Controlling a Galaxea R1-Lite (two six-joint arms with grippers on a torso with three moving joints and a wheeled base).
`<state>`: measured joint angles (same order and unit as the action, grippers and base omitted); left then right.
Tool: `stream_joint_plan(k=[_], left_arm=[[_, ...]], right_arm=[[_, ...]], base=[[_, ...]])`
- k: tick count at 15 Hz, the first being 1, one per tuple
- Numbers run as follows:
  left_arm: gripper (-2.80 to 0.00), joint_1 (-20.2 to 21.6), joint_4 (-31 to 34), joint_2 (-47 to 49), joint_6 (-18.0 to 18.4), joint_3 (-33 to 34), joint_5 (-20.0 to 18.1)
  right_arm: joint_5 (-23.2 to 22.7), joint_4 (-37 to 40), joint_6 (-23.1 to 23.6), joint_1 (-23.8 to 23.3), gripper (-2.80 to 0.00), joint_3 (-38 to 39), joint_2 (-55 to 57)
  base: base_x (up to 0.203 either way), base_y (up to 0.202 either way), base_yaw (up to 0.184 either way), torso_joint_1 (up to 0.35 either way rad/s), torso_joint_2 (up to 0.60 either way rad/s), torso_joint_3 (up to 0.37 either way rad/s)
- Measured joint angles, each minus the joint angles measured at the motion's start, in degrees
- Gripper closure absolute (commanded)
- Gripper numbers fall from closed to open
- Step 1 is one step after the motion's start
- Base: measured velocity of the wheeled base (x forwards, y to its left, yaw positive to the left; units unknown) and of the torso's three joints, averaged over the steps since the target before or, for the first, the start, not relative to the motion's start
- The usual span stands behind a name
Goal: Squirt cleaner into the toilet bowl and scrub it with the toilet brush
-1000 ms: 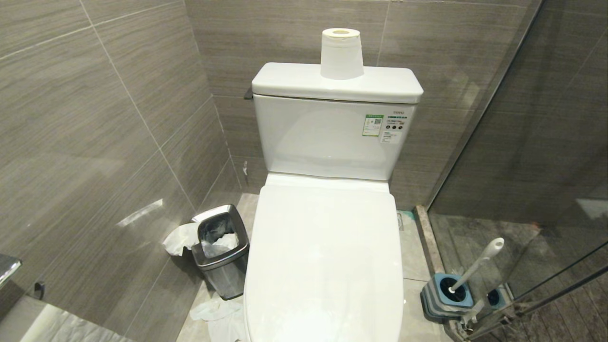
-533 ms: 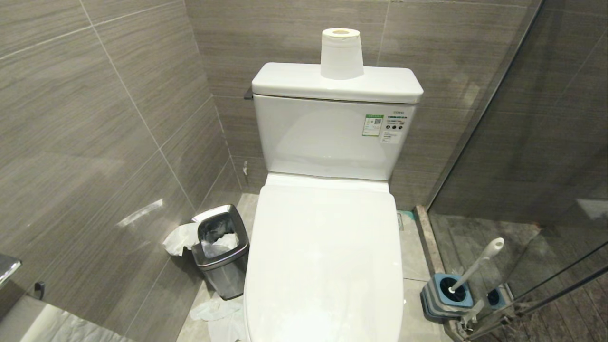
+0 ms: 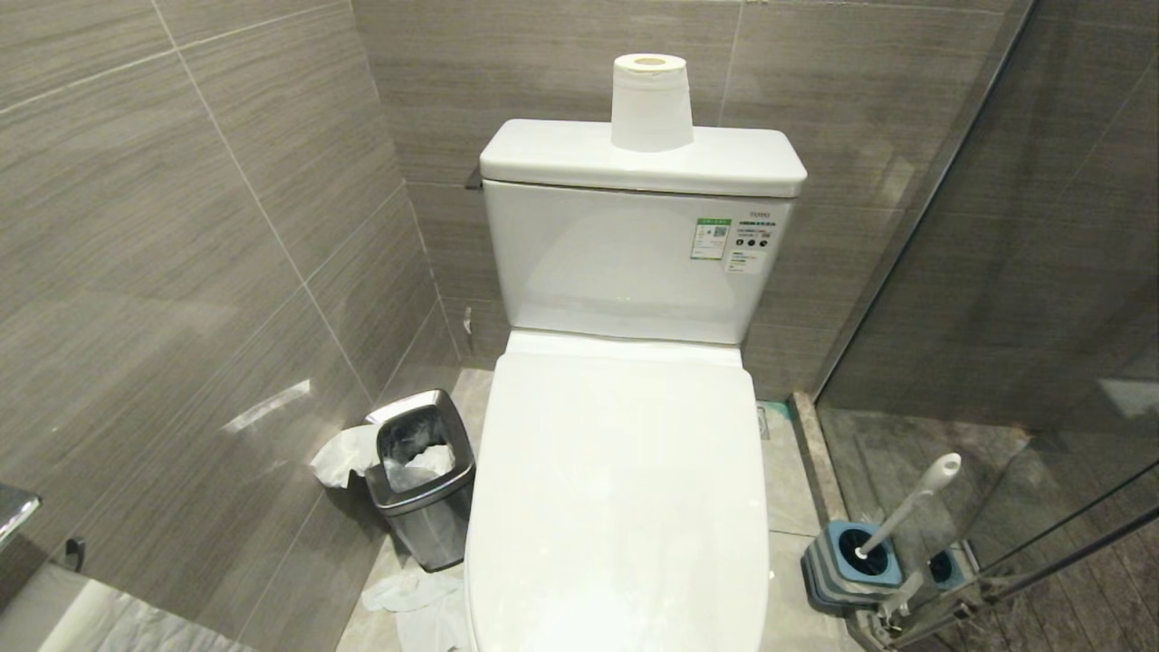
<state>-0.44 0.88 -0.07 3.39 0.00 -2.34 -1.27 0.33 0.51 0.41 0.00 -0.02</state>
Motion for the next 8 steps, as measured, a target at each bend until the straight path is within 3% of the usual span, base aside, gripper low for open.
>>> stream_joint_plan(k=[8], left_arm=[[0.00,0.0,0.0,0.0,0.0,0.0,0.0]], right_arm=[[0.0,0.0,0.0,0.0,0.00,0.0,0.0]], base=[[0.000,0.000,0.000,0.000,0.00,0.000]])
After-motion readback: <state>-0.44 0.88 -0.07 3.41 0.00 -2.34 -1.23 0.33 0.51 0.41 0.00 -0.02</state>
